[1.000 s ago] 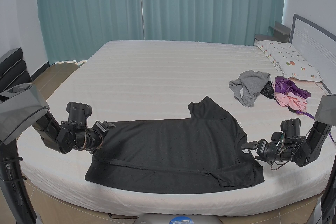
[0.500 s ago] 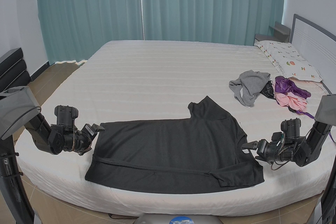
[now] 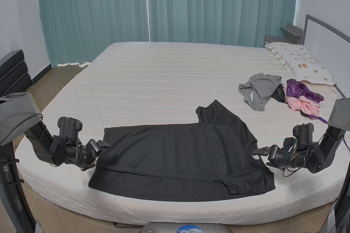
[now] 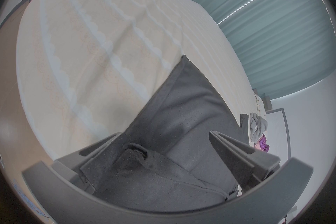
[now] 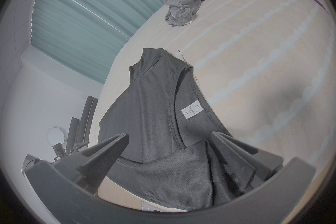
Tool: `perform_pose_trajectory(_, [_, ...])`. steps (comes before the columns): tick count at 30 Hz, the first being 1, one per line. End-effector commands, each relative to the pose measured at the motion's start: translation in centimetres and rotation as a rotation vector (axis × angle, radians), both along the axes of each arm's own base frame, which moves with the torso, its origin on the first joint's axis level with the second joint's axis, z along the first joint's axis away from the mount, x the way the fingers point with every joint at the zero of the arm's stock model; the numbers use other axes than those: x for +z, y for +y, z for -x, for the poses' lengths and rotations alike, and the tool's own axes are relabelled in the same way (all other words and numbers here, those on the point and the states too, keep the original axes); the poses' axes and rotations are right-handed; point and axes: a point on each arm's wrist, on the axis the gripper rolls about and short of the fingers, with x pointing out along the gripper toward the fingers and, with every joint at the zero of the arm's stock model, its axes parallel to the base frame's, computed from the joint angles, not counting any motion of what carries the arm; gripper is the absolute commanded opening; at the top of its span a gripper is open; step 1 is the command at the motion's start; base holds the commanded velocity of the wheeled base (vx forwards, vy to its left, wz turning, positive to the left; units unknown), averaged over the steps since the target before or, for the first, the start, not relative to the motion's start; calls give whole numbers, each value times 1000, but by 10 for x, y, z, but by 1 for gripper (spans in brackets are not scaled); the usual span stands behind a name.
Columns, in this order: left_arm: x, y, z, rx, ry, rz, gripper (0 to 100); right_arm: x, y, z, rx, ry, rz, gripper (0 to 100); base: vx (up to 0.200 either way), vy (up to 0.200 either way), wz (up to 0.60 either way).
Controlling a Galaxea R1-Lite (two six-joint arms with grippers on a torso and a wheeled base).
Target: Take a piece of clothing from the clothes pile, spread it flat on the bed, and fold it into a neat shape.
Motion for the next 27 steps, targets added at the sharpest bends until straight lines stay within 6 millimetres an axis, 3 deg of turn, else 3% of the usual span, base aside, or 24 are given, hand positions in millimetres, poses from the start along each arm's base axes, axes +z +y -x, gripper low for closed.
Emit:
perform_pose_trajectory(1, [-2, -5, 0, -14, 6, 1, 100, -1, 0, 0, 0, 1, 0, 100, 0, 0, 0])
perform_pose_trajectory(3, [-3, -6, -1, -19, 6, 1, 100, -1, 0, 0, 0, 3, 0, 100, 0, 0, 0])
perform_pose_trajectory(4, [-3, -6, -1, -19, 6, 1, 0, -1, 1, 0, 3, 2, 1, 100, 0, 0, 0])
perform_pose_trajectory(19, [3, -2, 8, -2, 37, 1, 0, 0, 0, 0, 9, -10, 3, 100, 0, 0, 0])
perform_pose_trajectory(27, [14, 12, 5, 56, 1, 15, 0, 1, -1, 0, 8, -55, 6, 100, 0, 0, 0])
